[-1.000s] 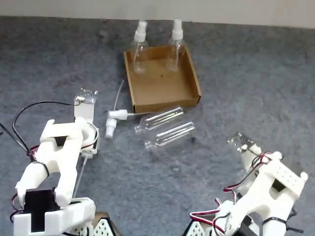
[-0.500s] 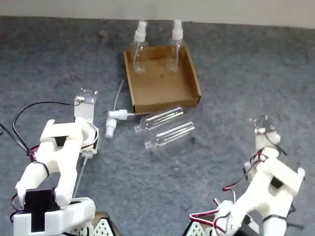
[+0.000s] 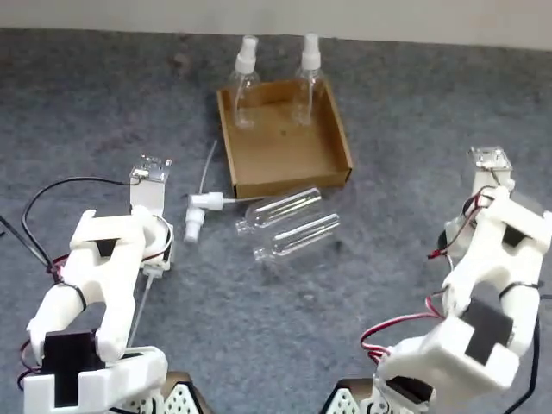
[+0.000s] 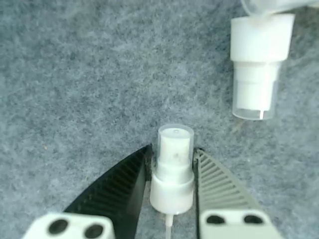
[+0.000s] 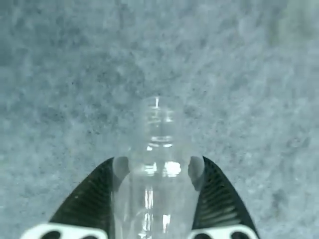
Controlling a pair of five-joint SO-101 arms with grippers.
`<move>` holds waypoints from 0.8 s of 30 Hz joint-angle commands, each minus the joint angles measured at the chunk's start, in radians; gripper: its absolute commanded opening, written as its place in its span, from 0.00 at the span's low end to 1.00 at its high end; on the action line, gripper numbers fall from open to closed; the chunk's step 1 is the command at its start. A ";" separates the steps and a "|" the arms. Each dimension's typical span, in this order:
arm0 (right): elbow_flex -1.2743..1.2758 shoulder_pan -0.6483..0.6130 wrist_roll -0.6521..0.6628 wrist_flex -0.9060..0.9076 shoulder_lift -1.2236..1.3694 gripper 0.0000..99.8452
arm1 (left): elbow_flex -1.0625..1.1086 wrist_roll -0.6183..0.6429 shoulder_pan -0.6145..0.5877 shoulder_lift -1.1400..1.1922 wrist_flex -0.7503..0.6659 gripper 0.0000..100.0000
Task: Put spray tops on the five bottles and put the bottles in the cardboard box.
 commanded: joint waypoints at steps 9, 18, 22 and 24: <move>-0.073 -0.054 0.038 0.108 0.002 0.20 | 0.007 -0.011 0.018 -0.013 -0.025 0.01; -0.171 -0.117 -0.035 0.185 0.007 0.22 | 0.007 -0.011 0.018 -0.013 -0.025 0.01; -0.248 -0.117 -0.035 0.266 0.007 0.22 | 0.007 -0.011 0.018 -0.013 -0.025 0.01; -0.275 -0.117 -0.035 0.294 0.007 0.22 | 0.007 -0.011 0.018 -0.013 -0.025 0.01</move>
